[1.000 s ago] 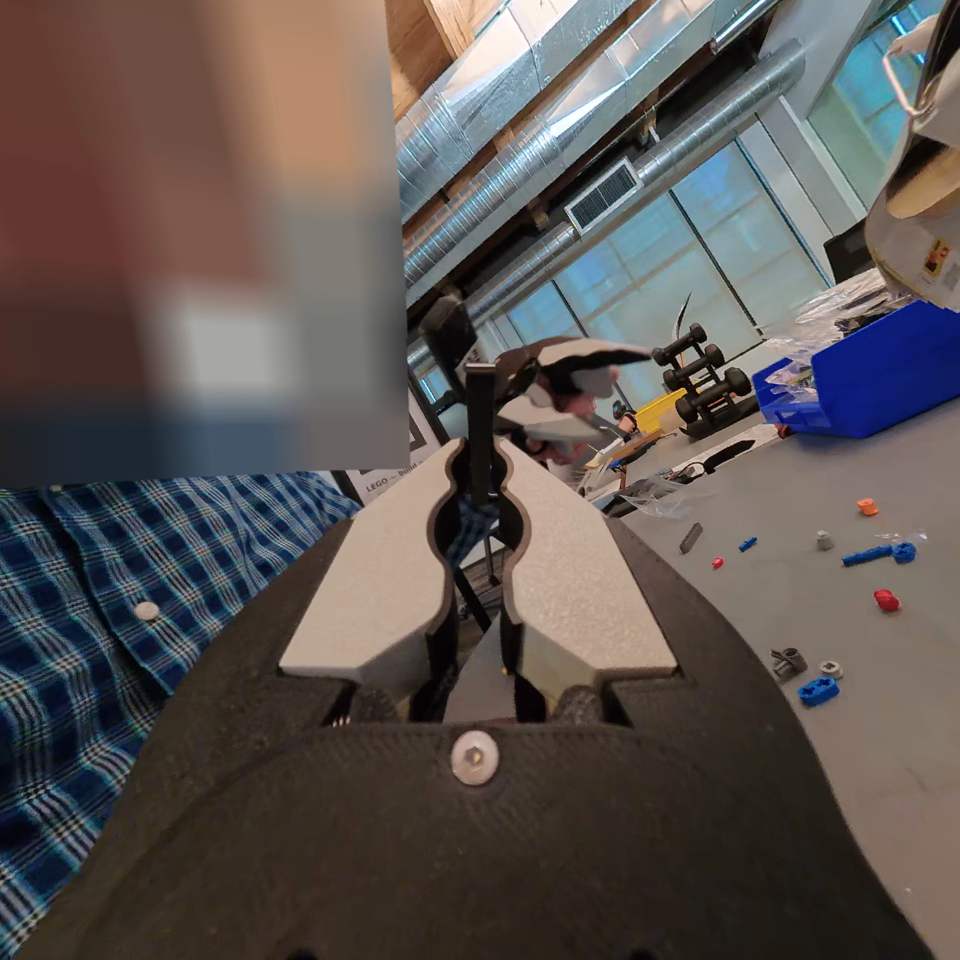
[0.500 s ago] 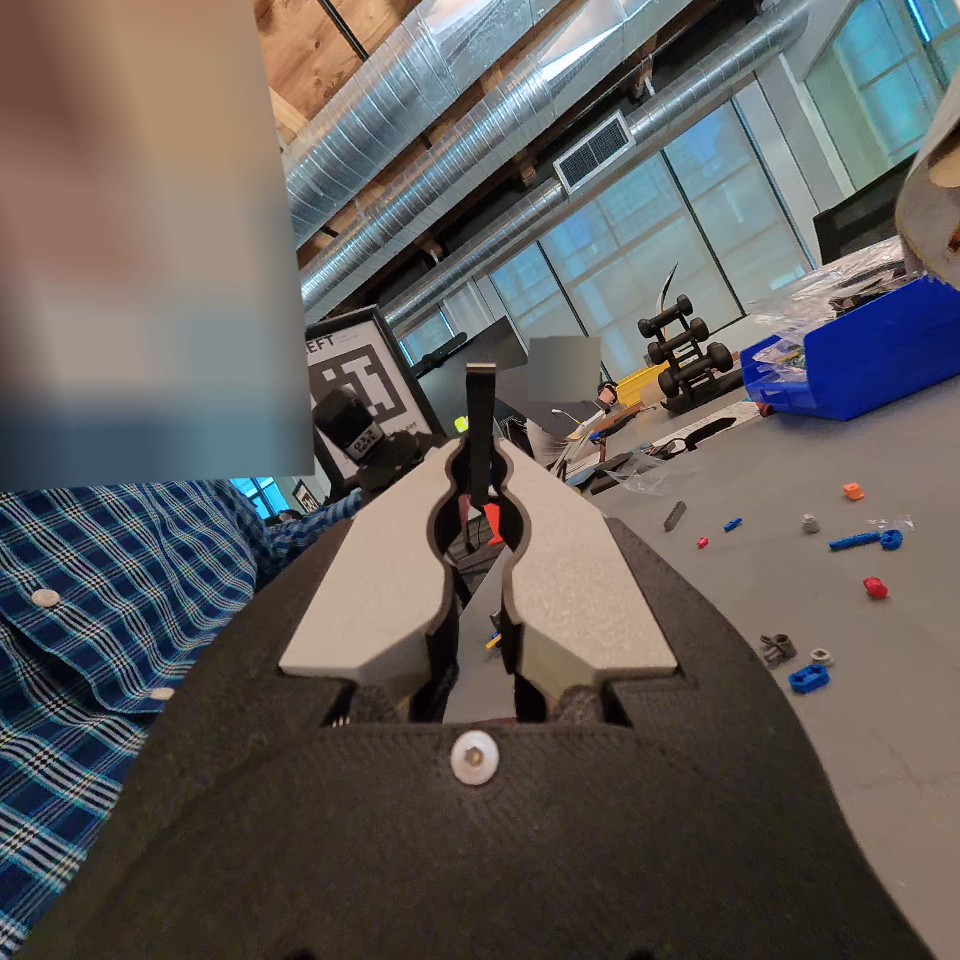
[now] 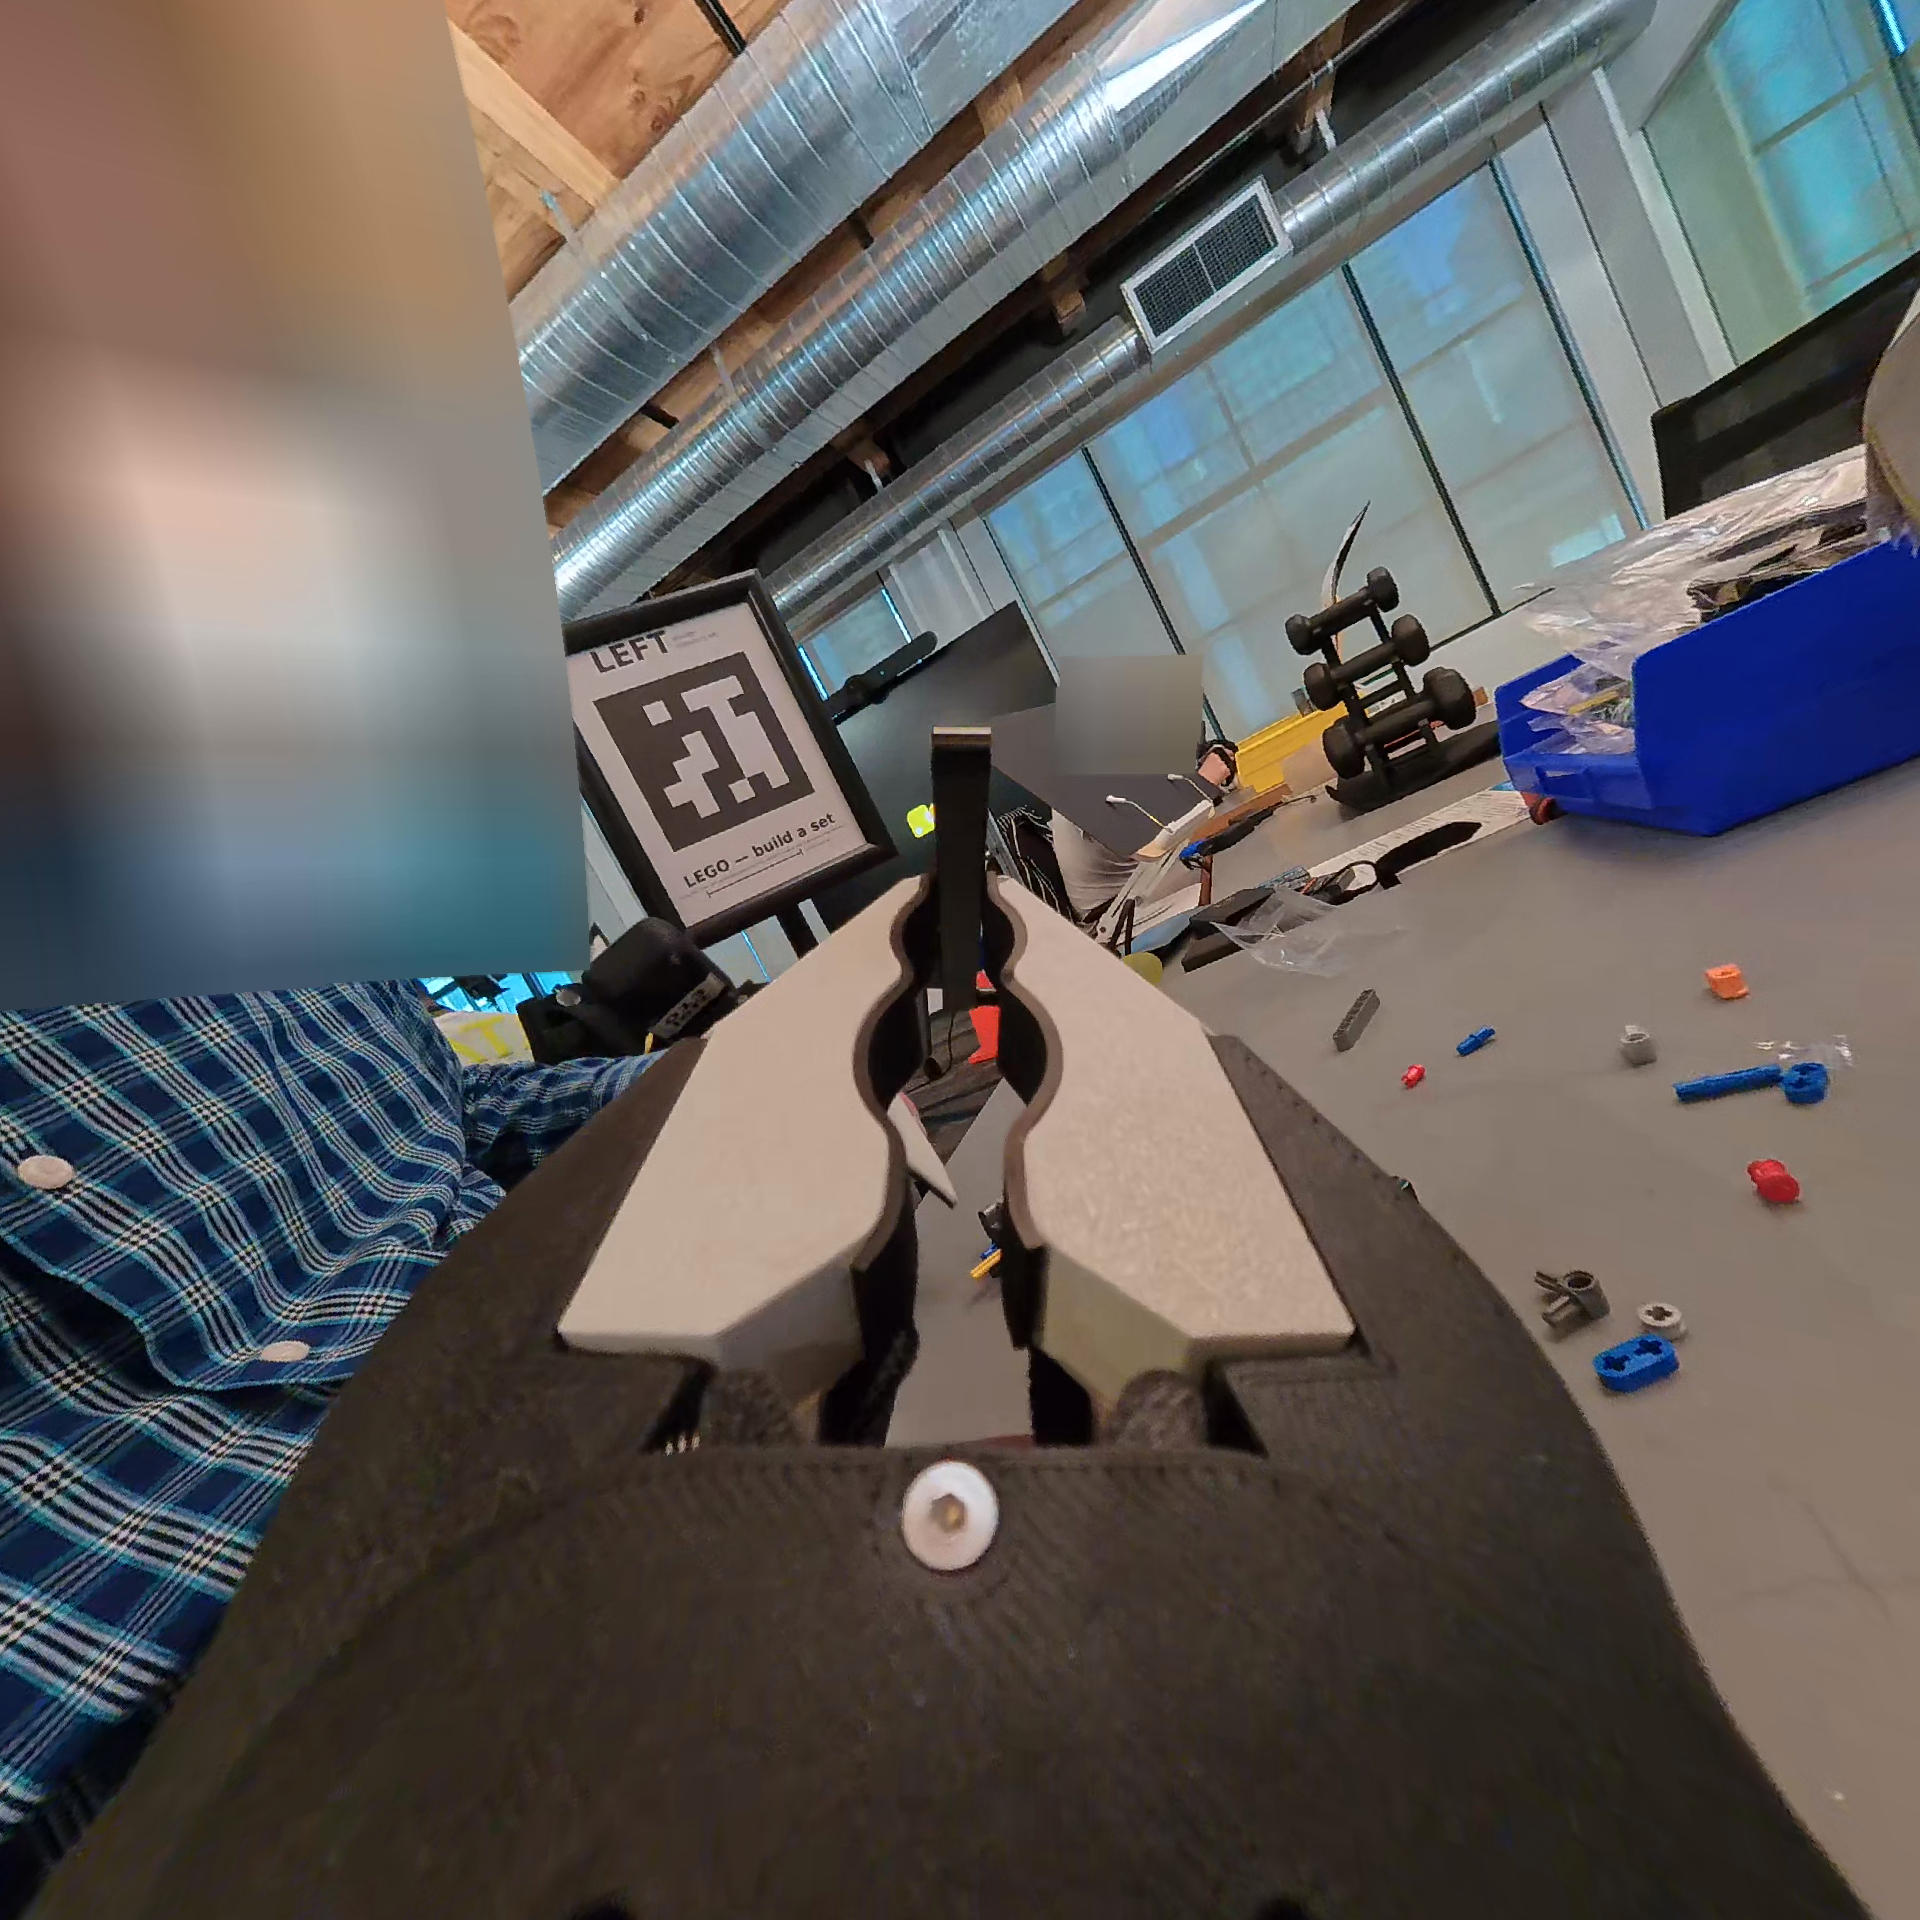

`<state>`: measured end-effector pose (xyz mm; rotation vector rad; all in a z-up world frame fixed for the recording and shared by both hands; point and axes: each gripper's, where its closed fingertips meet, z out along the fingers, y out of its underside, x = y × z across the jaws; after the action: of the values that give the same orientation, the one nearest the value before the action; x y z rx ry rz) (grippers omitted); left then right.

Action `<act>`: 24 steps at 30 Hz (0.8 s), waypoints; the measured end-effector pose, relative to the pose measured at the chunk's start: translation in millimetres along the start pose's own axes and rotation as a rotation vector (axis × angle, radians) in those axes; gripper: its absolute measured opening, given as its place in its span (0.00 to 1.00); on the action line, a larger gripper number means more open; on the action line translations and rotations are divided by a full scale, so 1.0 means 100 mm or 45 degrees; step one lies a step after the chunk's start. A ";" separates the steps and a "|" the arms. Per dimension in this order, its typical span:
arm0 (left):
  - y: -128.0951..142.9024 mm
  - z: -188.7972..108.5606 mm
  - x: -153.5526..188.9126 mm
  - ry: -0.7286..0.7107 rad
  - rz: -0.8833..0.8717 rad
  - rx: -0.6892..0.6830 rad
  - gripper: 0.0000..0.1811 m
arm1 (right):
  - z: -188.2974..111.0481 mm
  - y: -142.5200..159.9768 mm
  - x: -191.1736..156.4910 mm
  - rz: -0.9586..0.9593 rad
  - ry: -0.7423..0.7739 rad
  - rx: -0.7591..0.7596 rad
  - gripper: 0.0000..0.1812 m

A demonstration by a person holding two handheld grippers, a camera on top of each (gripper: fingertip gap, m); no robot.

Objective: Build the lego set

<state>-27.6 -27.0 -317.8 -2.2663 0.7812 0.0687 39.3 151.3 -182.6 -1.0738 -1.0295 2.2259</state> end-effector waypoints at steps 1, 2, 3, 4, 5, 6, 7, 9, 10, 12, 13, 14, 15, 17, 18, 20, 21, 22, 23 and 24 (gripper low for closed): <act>0.00 0.02 0.00 -0.004 -0.004 0.000 0.25 | 0.00 0.00 0.00 -0.002 0.000 0.000 0.03; 0.01 0.03 0.00 -0.009 -0.006 -0.006 0.26 | 0.00 0.00 0.00 -0.003 -0.001 -0.001 0.03; 0.03 0.05 -0.02 -0.018 -0.002 -0.021 0.27 | 0.00 0.00 -0.01 -0.004 -0.003 -0.001 0.03; 0.05 0.07 -0.02 -0.022 0.000 -0.039 0.27 | 0.00 0.00 -0.01 -0.004 -0.004 -0.001 0.03; 0.06 0.08 -0.02 -0.018 -0.003 -0.050 0.27 | 0.01 0.00 -0.01 -0.003 -0.006 -0.001 0.03; 0.06 0.10 -0.02 -0.016 -0.006 -0.056 0.28 | 0.01 0.00 -0.02 -0.003 -0.008 -0.001 0.03; 0.06 0.10 -0.01 -0.011 -0.008 -0.058 0.29 | 0.01 0.00 -0.02 -0.004 -0.009 -0.002 0.03; 0.07 0.12 0.01 0.019 -0.022 -0.075 0.30 | 0.01 0.00 -0.02 -0.004 -0.011 -0.001 0.03; 0.08 0.13 0.01 0.027 -0.026 -0.083 0.30 | 0.01 -0.01 -0.02 -0.002 -0.012 0.001 0.03; 0.05 0.12 0.01 0.036 -0.027 -0.068 0.31 | 0.01 -0.01 -0.03 -0.003 -0.014 0.003 0.03; 0.02 0.12 0.00 0.046 -0.036 -0.052 0.31 | 0.01 -0.01 -0.03 -0.003 -0.015 0.004 0.03; -0.02 0.12 0.00 0.057 -0.048 -0.036 0.32 | 0.01 -0.01 -0.03 -0.003 -0.016 0.005 0.03; -0.05 0.12 -0.01 0.067 -0.058 -0.023 0.32 | 0.01 -0.01 -0.03 -0.003 -0.017 0.005 0.03; -0.07 0.13 -0.01 0.082 -0.063 -0.023 0.33 | 0.01 -0.01 -0.03 -0.003 -0.017 0.004 0.03; -0.06 0.15 -0.01 0.088 -0.061 -0.038 0.34 | 0.01 -0.01 -0.03 -0.002 -0.018 0.004 0.03; -0.01 0.17 0.00 0.099 -0.053 -0.070 0.34 | 0.01 -0.01 -0.04 -0.001 -0.021 0.005 0.03; 0.01 0.17 0.01 0.107 -0.055 -0.081 0.34 | 0.01 -0.01 -0.04 -0.001 -0.022 0.005 0.03; 0.01 0.17 0.01 0.110 -0.060 -0.081 0.35 | 0.02 -0.01 -0.05 0.000 -0.024 0.005 0.03; -0.01 0.17 0.01 0.112 -0.062 -0.073 0.35 | 0.02 -0.01 -0.05 0.000 -0.025 0.005 0.03; -0.03 0.16 0.01 0.113 -0.062 -0.065 0.35 | 0.02 -0.01 -0.05 0.000 -0.027 0.005 0.03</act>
<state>-22.5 -15.0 -327.9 -2.3488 0.7782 -0.0354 41.0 147.7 -178.4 -1.0506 -1.0332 2.2429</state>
